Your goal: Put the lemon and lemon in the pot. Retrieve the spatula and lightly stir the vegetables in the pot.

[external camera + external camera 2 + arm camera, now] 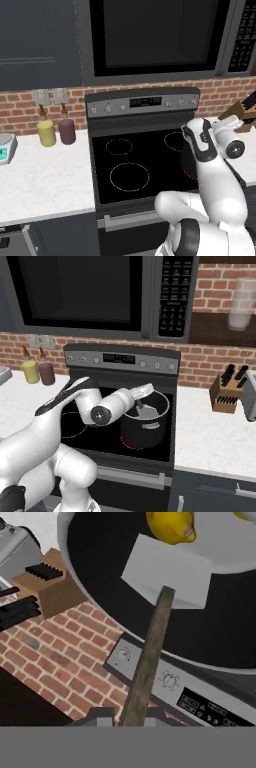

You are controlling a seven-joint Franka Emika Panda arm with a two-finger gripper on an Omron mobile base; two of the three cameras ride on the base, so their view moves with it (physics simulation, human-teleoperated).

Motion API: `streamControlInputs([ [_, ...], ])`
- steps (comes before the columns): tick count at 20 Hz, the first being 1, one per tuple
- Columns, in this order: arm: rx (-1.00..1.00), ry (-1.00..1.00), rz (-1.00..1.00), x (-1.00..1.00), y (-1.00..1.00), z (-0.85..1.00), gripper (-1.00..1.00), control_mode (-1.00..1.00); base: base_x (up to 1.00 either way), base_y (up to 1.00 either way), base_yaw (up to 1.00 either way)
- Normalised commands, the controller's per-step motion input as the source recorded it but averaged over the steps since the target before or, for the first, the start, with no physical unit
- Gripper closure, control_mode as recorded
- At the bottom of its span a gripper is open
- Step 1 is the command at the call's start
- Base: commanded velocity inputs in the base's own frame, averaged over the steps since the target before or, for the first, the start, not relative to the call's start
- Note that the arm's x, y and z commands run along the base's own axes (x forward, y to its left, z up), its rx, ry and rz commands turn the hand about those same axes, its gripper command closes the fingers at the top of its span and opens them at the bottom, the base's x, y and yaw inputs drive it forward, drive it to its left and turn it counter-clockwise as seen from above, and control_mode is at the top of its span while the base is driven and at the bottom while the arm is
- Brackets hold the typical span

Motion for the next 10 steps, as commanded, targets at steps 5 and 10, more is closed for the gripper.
streamControlInputs([
  [5, 0.11, 0.05, 0.0, -0.46, -0.01, 0.06, 1.0, -1.0, 0.0, 0.0, 0.0],
  [10, 0.09, 0.25, 0.01, -0.38, -0.04, 0.08, 1.0, -1.0, 0.0, 0.0, 0.0],
])
